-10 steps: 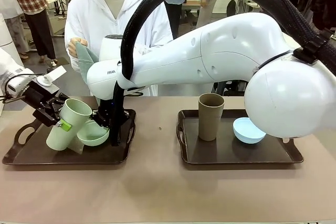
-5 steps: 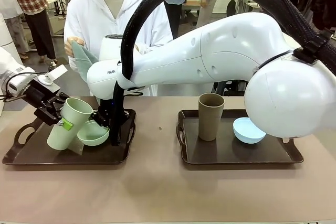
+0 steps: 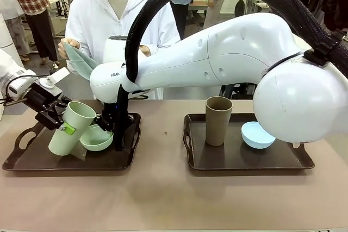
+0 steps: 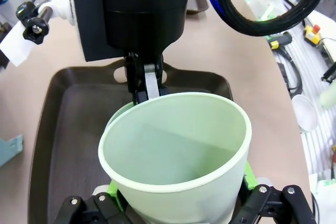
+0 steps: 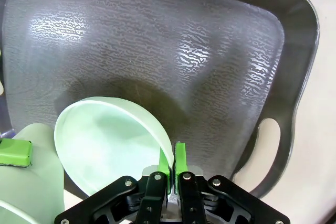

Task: Set up a tray with a mat and arrange the tableware.
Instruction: Pick up the Picnic Bowl and Reusable plastic cup from the Handle tray in front of the human's position and hold them in the air.

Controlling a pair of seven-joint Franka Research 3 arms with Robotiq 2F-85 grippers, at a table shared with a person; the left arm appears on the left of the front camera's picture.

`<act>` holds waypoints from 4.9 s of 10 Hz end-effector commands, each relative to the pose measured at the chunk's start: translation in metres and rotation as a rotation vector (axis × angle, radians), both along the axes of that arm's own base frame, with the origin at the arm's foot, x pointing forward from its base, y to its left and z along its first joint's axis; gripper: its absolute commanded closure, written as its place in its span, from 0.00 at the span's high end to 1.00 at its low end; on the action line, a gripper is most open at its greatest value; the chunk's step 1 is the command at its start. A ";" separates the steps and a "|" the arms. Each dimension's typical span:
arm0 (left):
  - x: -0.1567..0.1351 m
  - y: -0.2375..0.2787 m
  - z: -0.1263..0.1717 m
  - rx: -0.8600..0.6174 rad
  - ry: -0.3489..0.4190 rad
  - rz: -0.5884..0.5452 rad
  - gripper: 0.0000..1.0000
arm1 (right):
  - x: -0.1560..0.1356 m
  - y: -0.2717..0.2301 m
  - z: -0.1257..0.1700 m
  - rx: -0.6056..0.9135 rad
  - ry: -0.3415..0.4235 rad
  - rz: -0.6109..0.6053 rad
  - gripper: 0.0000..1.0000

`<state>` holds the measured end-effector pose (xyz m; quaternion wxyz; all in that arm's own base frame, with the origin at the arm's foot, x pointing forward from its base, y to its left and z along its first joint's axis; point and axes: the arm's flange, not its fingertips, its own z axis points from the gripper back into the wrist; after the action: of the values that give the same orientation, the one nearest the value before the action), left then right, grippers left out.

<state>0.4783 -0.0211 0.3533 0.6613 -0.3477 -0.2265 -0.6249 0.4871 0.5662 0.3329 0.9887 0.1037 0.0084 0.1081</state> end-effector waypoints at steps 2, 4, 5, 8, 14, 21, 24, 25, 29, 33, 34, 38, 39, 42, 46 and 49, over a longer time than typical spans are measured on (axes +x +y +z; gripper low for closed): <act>0.000 0.000 0.000 -0.004 -0.006 -0.007 0.98 | 0.000 0.000 -0.001 0.000 0.001 0.000 0.00; 0.000 0.000 0.000 -0.004 -0.006 -0.007 0.98 | 0.000 0.000 -0.001 0.000 0.001 0.000 0.00; 0.000 0.000 0.000 -0.004 -0.006 -0.007 0.98 | 0.000 0.000 -0.001 0.000 0.001 0.000 0.00; 0.000 0.000 0.000 -0.004 -0.006 -0.007 0.98 | 0.000 0.000 -0.001 0.000 0.001 0.000 0.00; 0.000 0.000 0.000 -0.004 -0.006 -0.007 0.98 | 0.000 0.000 -0.001 0.000 0.001 0.000 0.00; 0.001 0.004 -0.009 -0.003 0.048 -0.032 0.99 | 0.000 0.000 -0.001 0.000 0.001 0.000 0.00; 0.001 0.006 -0.008 0.000 0.061 -0.060 0.77 | 0.000 0.000 -0.001 0.000 0.001 0.000 0.00; 0.001 0.006 -0.007 0.000 0.063 -0.063 0.60 | 0.000 0.000 0.000 0.000 0.000 0.000 0.04; 0.005 0.017 -0.003 -0.029 0.066 -0.048 0.21 | 0.000 -0.001 0.005 -0.012 0.020 0.032 0.00; 0.006 0.053 0.020 -0.210 0.031 -0.081 0.16 | -0.003 -0.021 0.020 0.005 0.022 -0.024 0.00; 0.005 0.064 0.029 -0.303 -0.014 -0.094 0.16 | -0.006 -0.029 0.029 0.028 0.006 -0.033 0.00; 0.003 0.089 0.055 -0.463 -0.133 -0.093 0.16 | -0.029 -0.043 0.078 0.098 -0.093 -0.031 0.00; 0.005 0.090 0.060 -0.481 -0.156 -0.083 0.16 | -0.037 -0.043 0.098 0.100 -0.119 -0.022 0.00; -0.010 0.082 0.118 -0.522 -0.286 -0.102 0.16 | -0.072 -0.040 0.176 0.039 -0.136 -0.020 0.00; -0.042 0.081 0.193 -0.558 -0.417 -0.104 0.16 | -0.115 -0.055 0.240 -0.004 -0.186 -0.097 0.00; -0.036 0.079 0.194 -0.526 -0.408 -0.130 0.16 | -0.111 -0.049 0.250 0.022 -0.162 -0.051 0.00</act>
<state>0.4382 0.0597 0.5529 0.4493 -0.3883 -0.4860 -0.6412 0.3738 0.5149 0.5871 0.9874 0.1078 -0.0757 0.0873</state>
